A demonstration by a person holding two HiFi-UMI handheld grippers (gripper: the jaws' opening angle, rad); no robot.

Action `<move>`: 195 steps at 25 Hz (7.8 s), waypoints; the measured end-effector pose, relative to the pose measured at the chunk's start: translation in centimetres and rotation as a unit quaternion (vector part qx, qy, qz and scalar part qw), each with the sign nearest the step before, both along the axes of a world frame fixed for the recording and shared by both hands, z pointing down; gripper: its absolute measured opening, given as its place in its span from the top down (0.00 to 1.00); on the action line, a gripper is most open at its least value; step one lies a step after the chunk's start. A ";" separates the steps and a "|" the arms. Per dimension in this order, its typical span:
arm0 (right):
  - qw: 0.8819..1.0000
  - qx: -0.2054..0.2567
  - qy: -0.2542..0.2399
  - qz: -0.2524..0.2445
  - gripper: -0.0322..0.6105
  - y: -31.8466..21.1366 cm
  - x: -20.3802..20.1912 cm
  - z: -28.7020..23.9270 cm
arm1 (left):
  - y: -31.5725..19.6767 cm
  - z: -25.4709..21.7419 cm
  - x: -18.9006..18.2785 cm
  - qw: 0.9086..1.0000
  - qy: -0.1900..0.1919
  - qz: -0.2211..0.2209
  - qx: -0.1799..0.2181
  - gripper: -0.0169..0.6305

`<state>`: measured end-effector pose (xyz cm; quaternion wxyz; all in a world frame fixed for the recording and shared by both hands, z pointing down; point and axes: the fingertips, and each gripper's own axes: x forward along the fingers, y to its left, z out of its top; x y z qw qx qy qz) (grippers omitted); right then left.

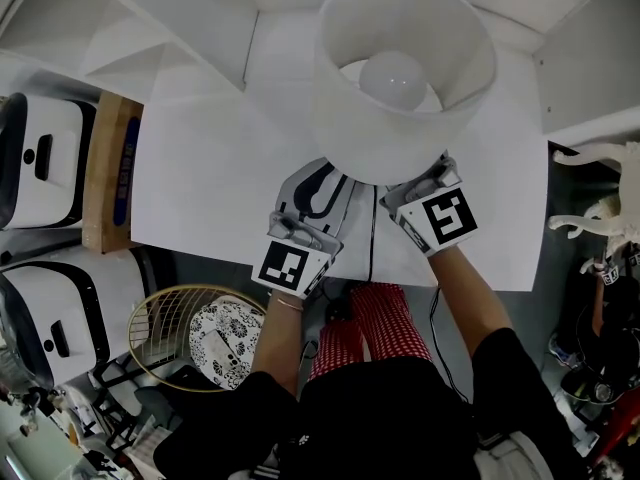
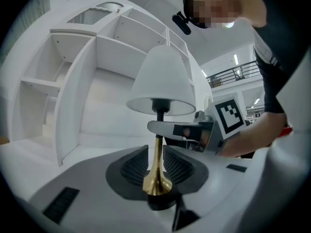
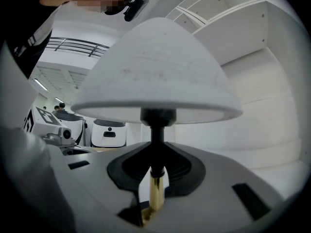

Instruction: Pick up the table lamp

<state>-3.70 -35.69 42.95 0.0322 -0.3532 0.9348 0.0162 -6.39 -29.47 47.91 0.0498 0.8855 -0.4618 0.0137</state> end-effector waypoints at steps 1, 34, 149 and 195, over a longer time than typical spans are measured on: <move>1.000 0.000 0.001 -0.002 0.84 0.0 0.0 0.0 | -0.1 0.2 0.1 1.000 -0.001 0.002 0.000 0.84; 1.000 -0.007 -0.002 -0.030 0.84 0.0 0.0 0.0 | -4.4 3.2 4.9 0.998 0.008 0.054 -0.007 0.71; 0.997 0.067 0.001 -0.024 0.84 8.3 -0.8 -16.4 | 0.6 -13.2 5.4 0.997 -0.024 0.040 0.061 0.83; 0.997 0.076 0.005 -0.027 0.84 12.2 2.9 -23.4 | 4.2 -20.0 9.2 0.995 -0.031 0.060 0.071 0.83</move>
